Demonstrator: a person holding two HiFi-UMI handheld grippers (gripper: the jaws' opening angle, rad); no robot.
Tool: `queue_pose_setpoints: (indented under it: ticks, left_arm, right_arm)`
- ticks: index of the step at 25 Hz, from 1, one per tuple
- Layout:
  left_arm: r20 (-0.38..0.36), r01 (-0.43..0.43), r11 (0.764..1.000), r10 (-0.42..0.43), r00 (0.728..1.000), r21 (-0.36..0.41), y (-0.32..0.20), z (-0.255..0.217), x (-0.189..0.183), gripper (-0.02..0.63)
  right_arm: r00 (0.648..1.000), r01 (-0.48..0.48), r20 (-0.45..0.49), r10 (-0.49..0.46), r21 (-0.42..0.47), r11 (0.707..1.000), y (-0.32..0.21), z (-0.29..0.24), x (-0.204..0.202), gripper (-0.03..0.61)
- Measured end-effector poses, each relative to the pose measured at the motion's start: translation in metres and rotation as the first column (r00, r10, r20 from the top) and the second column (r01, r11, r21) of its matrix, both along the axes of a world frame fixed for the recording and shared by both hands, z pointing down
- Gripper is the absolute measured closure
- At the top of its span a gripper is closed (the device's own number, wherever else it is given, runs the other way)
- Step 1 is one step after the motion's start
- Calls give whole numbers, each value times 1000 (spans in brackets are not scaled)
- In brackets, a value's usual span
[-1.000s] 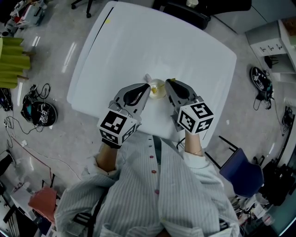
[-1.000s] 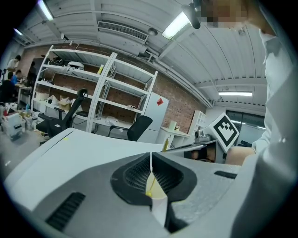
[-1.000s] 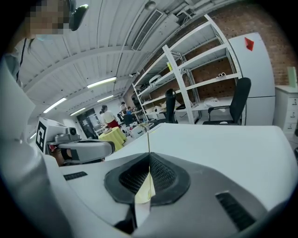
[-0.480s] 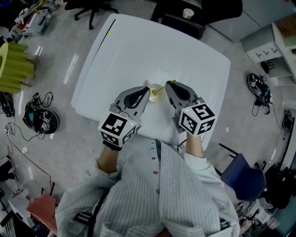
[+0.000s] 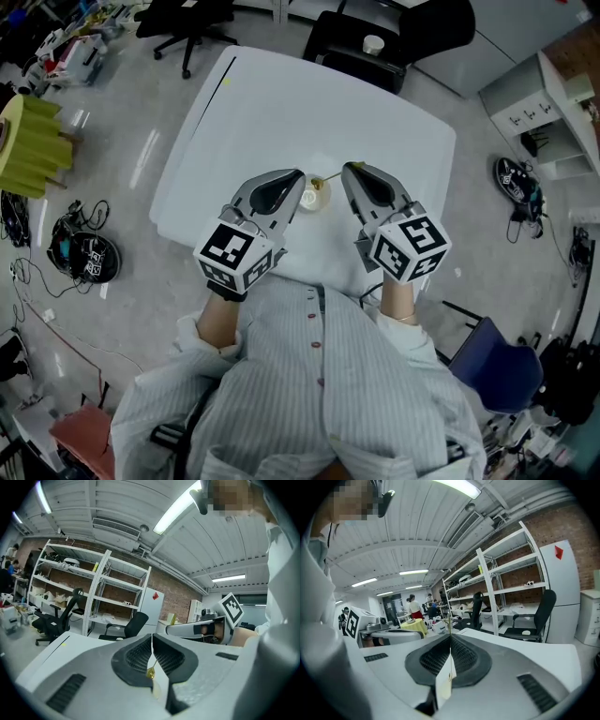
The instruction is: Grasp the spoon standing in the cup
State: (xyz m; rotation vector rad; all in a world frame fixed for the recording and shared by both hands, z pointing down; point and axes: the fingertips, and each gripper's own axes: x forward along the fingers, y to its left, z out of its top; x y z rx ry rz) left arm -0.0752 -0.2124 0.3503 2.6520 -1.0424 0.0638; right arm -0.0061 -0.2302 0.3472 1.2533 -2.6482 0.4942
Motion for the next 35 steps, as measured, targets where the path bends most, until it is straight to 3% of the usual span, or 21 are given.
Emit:
queue_pose_setpoints:
  ticks: [13, 35]
  left_arm:
    - [-43, -30, 995, 34, 998, 91, 27, -50, 6, 597]
    - [-41, -38, 995, 42, 998, 95, 37, -51, 23, 598]
  right_arm:
    - [997, -50, 62, 42, 128, 990, 31, -64, 28, 566]
    - [998, -57, 43, 52, 107, 993, 52, -54, 56, 566]
